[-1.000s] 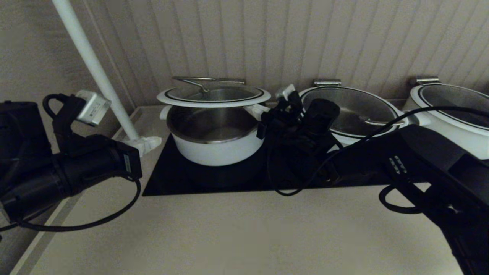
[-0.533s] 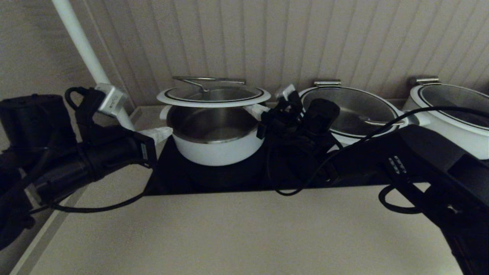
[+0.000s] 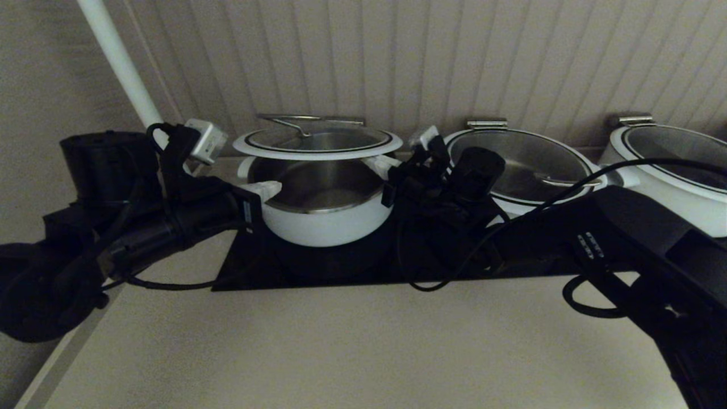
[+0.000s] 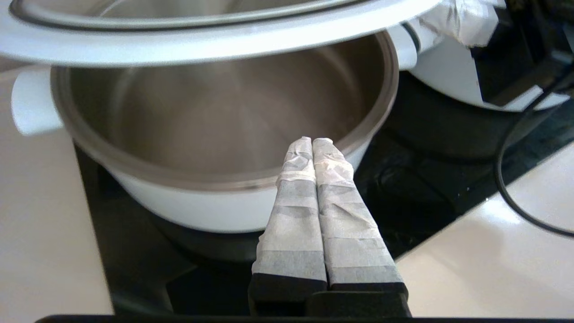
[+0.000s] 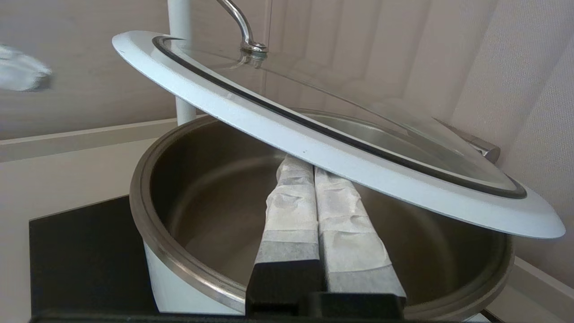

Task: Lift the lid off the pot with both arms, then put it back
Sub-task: Open the pot lid completely

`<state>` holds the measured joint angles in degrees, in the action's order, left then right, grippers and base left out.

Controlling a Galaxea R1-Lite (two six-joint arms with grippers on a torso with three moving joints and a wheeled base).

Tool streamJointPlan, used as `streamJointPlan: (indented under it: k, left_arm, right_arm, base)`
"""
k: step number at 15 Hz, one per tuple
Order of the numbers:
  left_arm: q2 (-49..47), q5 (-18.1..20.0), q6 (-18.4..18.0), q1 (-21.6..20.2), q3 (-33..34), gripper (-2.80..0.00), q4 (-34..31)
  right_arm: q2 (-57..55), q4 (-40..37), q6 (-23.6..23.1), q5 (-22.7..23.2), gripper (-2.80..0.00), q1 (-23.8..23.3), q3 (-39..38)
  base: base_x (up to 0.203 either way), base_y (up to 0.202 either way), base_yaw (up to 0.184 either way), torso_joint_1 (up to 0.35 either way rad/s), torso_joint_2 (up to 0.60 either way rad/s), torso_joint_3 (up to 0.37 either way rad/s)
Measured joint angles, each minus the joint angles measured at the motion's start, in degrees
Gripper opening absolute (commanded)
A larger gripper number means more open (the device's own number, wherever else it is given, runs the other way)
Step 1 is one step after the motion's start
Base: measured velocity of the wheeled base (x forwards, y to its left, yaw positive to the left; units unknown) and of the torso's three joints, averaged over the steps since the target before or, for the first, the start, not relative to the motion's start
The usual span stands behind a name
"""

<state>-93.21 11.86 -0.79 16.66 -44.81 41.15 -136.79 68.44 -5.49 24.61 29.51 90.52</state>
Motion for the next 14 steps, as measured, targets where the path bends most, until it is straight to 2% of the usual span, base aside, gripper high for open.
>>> streamJointPlan:
  k: [14]
  left_arm:
    - [-5.3,-1.4,0.3,0.0,-5.6,-2.80,0.1]
  right_arm:
    - [0.8,0.0,-0.1,0.0,-2.80,0.2,-0.4]
  base:
    - [0.000,0.000,0.000,0.000,0.00,0.000]
